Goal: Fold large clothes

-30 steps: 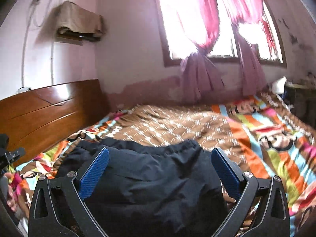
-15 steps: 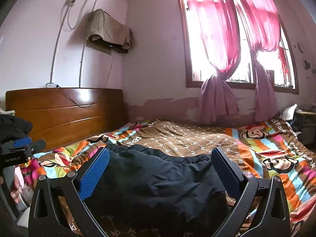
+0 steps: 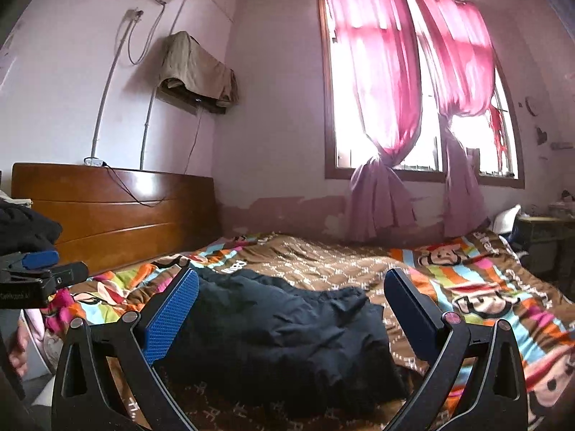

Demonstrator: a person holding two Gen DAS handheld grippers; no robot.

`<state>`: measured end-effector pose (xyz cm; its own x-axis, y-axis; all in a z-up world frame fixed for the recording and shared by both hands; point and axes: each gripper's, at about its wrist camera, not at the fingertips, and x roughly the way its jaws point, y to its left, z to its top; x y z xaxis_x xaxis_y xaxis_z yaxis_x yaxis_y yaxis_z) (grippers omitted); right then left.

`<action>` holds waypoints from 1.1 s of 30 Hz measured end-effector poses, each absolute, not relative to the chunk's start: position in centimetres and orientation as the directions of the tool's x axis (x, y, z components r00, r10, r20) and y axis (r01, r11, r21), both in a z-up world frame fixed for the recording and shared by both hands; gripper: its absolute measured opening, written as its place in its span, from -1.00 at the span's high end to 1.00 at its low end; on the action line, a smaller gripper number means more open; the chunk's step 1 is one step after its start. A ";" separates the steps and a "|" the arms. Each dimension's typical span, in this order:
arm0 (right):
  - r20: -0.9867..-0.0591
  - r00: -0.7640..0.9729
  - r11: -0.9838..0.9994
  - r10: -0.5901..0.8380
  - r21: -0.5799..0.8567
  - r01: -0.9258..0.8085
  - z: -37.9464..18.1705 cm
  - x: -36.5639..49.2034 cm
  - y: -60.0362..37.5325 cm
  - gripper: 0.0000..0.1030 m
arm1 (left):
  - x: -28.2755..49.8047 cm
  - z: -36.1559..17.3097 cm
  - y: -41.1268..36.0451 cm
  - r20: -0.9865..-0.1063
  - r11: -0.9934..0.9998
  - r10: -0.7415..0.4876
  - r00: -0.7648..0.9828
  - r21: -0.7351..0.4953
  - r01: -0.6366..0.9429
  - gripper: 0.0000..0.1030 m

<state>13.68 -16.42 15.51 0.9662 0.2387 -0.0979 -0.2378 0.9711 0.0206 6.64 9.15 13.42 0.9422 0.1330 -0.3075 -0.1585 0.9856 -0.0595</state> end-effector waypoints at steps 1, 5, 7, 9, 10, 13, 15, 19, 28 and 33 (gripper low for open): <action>-0.088 0.968 0.971 0.237 0.023 -0.236 15.4 13.1 -16.5 -0.97 | 6.2 13.3 9.0 -0.306 0.986 0.134 0.942 -0.057 -0.159 -1.00; -0.040 0.972 0.973 0.233 0.014 -0.232 14.6 11.3 -16.7 -0.97 | 4.4 12.7 8.6 -0.287 0.982 0.163 0.944 -0.042 -0.182 -1.00; -0.028 0.972 0.973 0.231 0.013 -0.231 14.3 10.6 -16.6 -0.97 | 3.6 12.3 8.3 -0.277 0.982 0.170 0.946 -0.030 -0.185 -1.00; -0.028 0.972 0.973 0.232 0.019 -0.231 13.8 9.8 -16.6 -0.97 | 3.1 12.0 7.9 -0.273 0.983 0.176 0.946 -0.009 -0.186 -1.00; -0.028 0.972 0.972 0.235 0.022 -0.235 13.5 9.5 -16.7 -0.97 | 2.7 11.9 7.7 -0.267 0.981 0.186 0.946 0.003 -0.192 -1.00; -0.031 0.969 0.970 0.243 0.022 -0.243 12.6 8.6 -16.5 -0.97 | 1.9 11.3 7.3 -0.253 0.981 0.192 0.948 0.009 -0.196 -1.00; -0.042 0.969 0.970 0.242 0.010 -0.242 12.0 7.9 -16.5 -0.97 | 1.4 10.8 7.3 -0.254 0.982 0.178 0.951 -0.010 -0.187 -1.00; -0.054 0.968 0.970 0.244 -0.002 -0.244 11.3 7.2 -16.6 -0.97 | 1.1 9.9 7.6 -0.283 0.984 0.158 0.946 -0.038 -0.176 -1.00; -0.108 0.967 0.973 0.231 0.014 -0.231 10.7 7.6 -17.4 -0.97 | 0.9 9.1 7.8 -0.304 0.980 0.171 0.937 -0.043 -0.193 -1.00; -0.129 0.965 0.973 0.230 0.018 -0.230 10.3 8.0 -17.6 -0.97 | 0.9 8.8 8.0 -0.308 0.978 0.185 0.933 -0.035 -0.206 -1.00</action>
<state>7.96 -17.63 10.33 0.9646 0.2305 -0.1285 -0.2301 0.9730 0.0180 0.94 7.97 8.85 0.9331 0.1854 -0.3083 -0.2057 0.9780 -0.0346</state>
